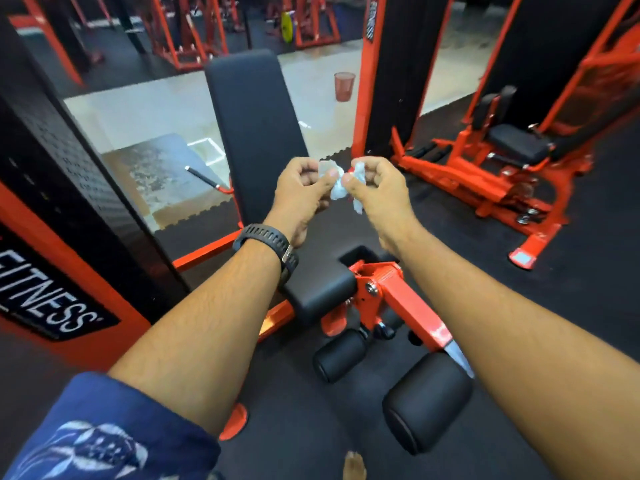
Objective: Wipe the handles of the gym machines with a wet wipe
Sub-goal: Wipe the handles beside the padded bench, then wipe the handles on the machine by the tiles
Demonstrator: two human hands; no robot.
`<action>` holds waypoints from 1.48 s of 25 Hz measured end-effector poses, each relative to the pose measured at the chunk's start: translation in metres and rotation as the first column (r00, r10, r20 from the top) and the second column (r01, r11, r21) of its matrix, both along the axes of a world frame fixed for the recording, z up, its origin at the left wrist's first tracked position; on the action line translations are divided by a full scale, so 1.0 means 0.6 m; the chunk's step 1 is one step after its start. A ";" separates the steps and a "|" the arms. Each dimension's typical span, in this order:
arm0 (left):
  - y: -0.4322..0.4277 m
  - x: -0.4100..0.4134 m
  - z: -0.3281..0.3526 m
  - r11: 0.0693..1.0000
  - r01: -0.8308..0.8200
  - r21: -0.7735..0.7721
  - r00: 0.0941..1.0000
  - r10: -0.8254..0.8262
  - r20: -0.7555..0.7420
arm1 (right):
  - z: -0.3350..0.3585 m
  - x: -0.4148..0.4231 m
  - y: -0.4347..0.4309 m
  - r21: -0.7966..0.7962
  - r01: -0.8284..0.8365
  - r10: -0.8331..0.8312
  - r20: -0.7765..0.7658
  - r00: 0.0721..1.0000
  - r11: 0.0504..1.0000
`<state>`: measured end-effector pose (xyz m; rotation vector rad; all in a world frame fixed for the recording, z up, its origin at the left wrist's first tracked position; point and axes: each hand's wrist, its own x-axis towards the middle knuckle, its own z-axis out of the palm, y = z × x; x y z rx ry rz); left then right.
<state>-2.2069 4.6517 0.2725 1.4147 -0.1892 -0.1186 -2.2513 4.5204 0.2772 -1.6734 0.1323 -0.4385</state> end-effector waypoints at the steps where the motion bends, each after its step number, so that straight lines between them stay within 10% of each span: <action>1: -0.019 -0.019 0.020 0.998 0.060 -0.025 0.998 -0.060 0.002 | 0.018 -0.022 -0.018 0.001 0.018 -0.018 0.019 1.000 1.000; 15: -0.442 -0.178 0.176 0.958 0.286 0.018 0.929 -0.282 0.238 | 0.168 -0.274 -0.408 -0.111 0.214 -0.204 0.095 0.974 0.970; 24: -0.822 -0.275 0.152 0.985 0.153 -0.084 0.973 -0.135 0.185 | 0.154 -0.371 -0.779 -0.161 0.200 -0.200 0.013 0.980 0.967; 37: -1.067 -0.060 0.089 0.994 0.111 0.019 0.968 -0.112 0.226 | 0.108 -0.070 -1.059 0.054 0.071 -0.069 -0.038 0.997 0.996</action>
